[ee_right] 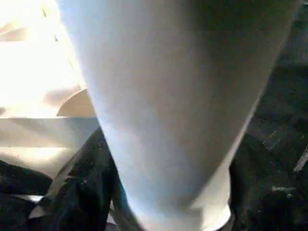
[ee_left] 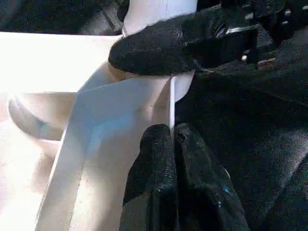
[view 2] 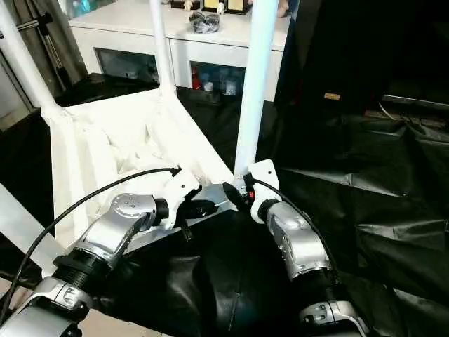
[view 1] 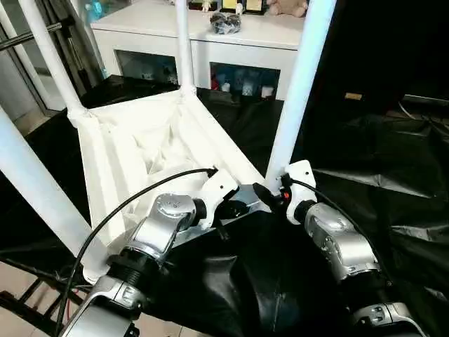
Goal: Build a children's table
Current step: Rotate leg to tighten
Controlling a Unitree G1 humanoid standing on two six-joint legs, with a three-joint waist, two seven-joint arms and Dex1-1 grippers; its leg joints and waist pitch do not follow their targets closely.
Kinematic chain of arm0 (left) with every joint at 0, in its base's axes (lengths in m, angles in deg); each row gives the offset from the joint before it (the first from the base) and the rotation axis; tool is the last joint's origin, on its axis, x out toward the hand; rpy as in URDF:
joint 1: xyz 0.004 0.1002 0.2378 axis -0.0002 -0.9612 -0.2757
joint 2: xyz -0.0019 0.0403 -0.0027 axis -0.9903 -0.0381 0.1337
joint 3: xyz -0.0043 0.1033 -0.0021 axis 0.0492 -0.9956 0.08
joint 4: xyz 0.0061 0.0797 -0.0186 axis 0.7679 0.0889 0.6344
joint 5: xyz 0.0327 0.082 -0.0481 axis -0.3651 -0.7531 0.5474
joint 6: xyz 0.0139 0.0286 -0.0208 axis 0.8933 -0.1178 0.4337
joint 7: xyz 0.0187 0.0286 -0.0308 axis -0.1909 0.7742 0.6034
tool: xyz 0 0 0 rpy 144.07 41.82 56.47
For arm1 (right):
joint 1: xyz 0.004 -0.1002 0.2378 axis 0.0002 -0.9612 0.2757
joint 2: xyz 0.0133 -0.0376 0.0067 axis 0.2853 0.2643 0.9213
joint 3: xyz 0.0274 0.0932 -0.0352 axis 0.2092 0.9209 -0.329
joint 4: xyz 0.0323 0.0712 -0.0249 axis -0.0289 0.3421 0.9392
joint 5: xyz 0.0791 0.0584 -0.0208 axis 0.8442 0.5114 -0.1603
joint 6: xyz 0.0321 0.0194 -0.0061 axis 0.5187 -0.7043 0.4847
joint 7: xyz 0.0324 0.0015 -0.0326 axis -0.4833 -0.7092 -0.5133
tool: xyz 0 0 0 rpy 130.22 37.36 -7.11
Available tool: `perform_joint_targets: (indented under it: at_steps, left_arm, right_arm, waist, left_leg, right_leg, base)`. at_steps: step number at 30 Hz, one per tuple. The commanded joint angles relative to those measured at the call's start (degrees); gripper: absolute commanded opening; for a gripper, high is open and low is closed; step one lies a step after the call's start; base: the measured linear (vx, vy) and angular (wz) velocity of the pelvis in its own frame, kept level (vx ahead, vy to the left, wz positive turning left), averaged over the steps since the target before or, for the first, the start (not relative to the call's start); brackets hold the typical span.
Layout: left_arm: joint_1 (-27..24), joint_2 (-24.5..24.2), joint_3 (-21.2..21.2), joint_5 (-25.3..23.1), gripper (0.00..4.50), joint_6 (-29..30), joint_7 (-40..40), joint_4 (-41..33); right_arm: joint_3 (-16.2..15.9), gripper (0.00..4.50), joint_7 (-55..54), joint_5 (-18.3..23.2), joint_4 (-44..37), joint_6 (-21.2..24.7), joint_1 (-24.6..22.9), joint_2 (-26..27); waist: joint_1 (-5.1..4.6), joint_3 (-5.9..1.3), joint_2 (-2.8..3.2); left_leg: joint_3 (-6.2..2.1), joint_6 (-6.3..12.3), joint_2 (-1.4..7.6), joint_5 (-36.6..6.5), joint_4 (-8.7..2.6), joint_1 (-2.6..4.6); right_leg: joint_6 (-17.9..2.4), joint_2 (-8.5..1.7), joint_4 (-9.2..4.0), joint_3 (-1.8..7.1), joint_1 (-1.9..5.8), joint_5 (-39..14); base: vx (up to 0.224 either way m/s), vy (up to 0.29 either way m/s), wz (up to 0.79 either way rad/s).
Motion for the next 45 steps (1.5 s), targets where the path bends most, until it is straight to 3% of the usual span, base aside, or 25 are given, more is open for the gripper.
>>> perform_joint_targets:
  at_steps: [1,5,8,11,12,14,18,22,29,35,37,39,40,42,45]
  left_arm:
    - [-0.1,0.9,-3.0,0.5,0.00,-0.1,2.8,-0.5]
    - [-0.8,-1.7,-3.7,1.1,0.00,-0.7,7.4,-2.0]
    - [-1.0,-3.2,-4.0,1.5,0.00,-0.9,9.8,-2.6]
    - [-1.5,-5.9,-4.4,2.6,0.00,-2.4,15.1,-3.6]
    - [-1.6,-6.8,-4.6,2.9,0.00,-2.7,16.7,-3.9]
    - [-2.0,-8.6,-4.7,3.9,0.00,-4.3,20.4,-4.7]
    - [-2.2,-11.1,-4.9,4.7,0.00,-5.9,24.8,-4.9]
    - [-2.2,-12.9,-5.1,5.5,0.00,-6.2,27.7,-5.2]
    - [-2.4,-13.7,-5.1,5.8,0.00,-6.4,29.3,-5.3]
    - [-2.1,-11.5,-3.4,4.8,0.00,-6.0,23.1,-3.4]
    - [-1.6,-10.2,-2.5,4.5,0.00,-4.9,19.9,-2.6]
    - [-0.8,-8.0,-1.6,3.5,0.00,-3.5,14.7,-1.3]
    - [-0.2,-6.6,-1.3,2.8,0.00,-2.8,11.8,-0.2]
    - [0.4,-5.4,-1.3,2.0,0.00,-2.4,9.1,0.6]
    - [1.3,-2.4,-0.9,1.1,0.00,-1.1,4.1,2.0]
  right_arm:
    - [-3.4,3.51,3.3,-0.5,2.7,2.4,-1.1,1.0]
    - [-5.6,3.68,10.0,-0.4,0.1,0.5,-1.6,-2.4]
    - [-6.8,3.68,15.0,0.0,-1.7,-1.2,-2.3,-4.9]
    - [-7.6,3.68,23.1,1.8,-4.6,-2.7,-3.4,-8.8]
    - [-7.5,3.68,25.9,2.5,-5.5,-2.6,-3.8,-10.1]
    - [-7.6,3.68,31.1,3.9,-7.0,-2.4,-4.3,-12.7]
    - [-8.0,3.68,38.1,6.1,-8.9,-2.0,-5.1,-15.9]
    - [-8.7,3.35,42.0,8.0,-11.1,0.2,-5.8,-17.4]
    - [-9.1,2.83,42.8,8.6,-12.1,1.3,-6.2,-17.2]
    - [-8.9,2.71,40.2,8.8,-12.1,2.8,-7.3,-15.3]
    - [-8.3,2.70,36.8,7.5,-10.7,2.2,-7.1,-14.0]
    - [-6.2,2.69,24.7,3.3,-4.4,-0.1,-5.0,-10.2]
    - [-4.8,2.69,19.4,2.8,-1.5,0.1,-3.9,-8.1]
    - [-3.9,2.69,15.6,2.5,0.2,0.3,-3.1,-6.3]
    - [-2.7,2.69,8.3,1.6,2.1,1.6,-2.0,-2.6]
  waist:
    - [0.08,-1.89,-0.21]
    - [0.10,-2.22,-0.18]
    - [0.19,-2.56,-0.18]
    - [0.36,-2.84,-0.20]
    - [0.59,-3.10,-0.17]
    - [0.74,-2.94,-0.18]
    - [1.29,-2.74,-0.07]
    - [1.81,-2.61,-0.17]
    - [2.02,-2.85,-0.23]
    - [2.12,-2.81,-0.28]
    - [2.03,-2.63,-0.27]
    - [1.72,-2.35,-0.25]
    - [1.00,-1.90,-0.31]
    - [0.40,-1.93,-0.35]
    - [0.12,-1.95,-0.28]
  left_leg:
    - [-0.95,0.23,1.72,-16.3,-4.44,0.12]
    - [-0.90,0.82,1.84,-13.7,-4.33,-0.38]
    - [-0.71,1.85,1.78,-10.1,-3.86,-0.48]
    - [-0.56,3.34,1.73,-6.9,-3.43,-0.63]
    - [-0.52,4.73,1.65,-4.8,-3.11,-0.60]
    - [-0.46,5.66,1.73,-5.0,-3.11,-0.54]
    - [-0.40,5.28,2.15,-7.1,-3.28,-0.38]
    - [-0.33,4.48,2.19,-8.2,-3.40,-0.21]
    - [-0.39,3.81,2.07,-6.3,-3.28,-0.32]
    - [-0.35,3.87,2.00,-6.5,-3.21,-0.33]
    - [-0.30,3.07,2.05,-8.0,-3.33,-0.07]
    - [-0.44,1.65,1.95,-9.9,-3.68,-0.13]
    - [-0.70,0.13,1.63,-12.9,-4.18,-0.31]
    - [-1.02,-0.66,1.63,-14.4,-4.37,-0.28]
    - [-0.86,-0.27,1.61,-15.2,-4.17,0.18]
  right_leg:
    - [-7.0,-4.76,-6.28,2.96,1.11,-22.6]
    - [-8.5,-4.69,-5.52,3.02,1.65,-15.6]
    - [-10.9,-4.66,-4.75,3.01,2.06,-8.1]
    - [-12.3,-4.48,-3.97,3.04,2.41,-0.9]
    - [-13.5,-4.40,-3.42,2.99,2.53,4.5]
    - [-14.5,-4.35,-3.36,2.86,2.43,5.7]
    - [-14.5,-4.40,-3.53,2.70,2.34,1.2]
    - [-14.0,-4.52,-3.81,2.80,2.23,-2.2]
    - [-14.0,-4.52,-3.47,2.79,2.32,-0.7]
    - [-13.9,-4.56,-3.58,2.78,2.31,-1.0]
    - [-13.8,-4.64,-3.92,2.82,2.03,-3.6]
    - [-13.0,-4.76,-4.36,2.77,1.94,-8.7]
    - [-11.0,-4.76,-5.01,2.56,2.01,-16.3]
    - [-8.5,-4.85,-5.59,2.48,2.03,-22.0]
    - [-8.1,-4.81,-6.07,2.83,1.42,-22.6]
  base:
    - [0.000,0.000,0.00]
    - [0.000,0.000,0.00]
    - [0.017,-0.001,0.00]
    - [0.033,-0.003,0.00]
    - [0.000,0.000,0.00]
    - [0.000,0.000,0.00]
    - [0.000,0.000,0.00]
    - [0.000,0.000,0.00]
    - [0.000,0.000,0.00]
    - [0.000,0.000,0.00]
    - [0.000,0.000,0.00]
    - [0.000,0.000,0.00]
    - [0.000,0.000,0.00]
    - [-0.060,0.003,-0.11]
    - [-0.019,0.002,-0.04]
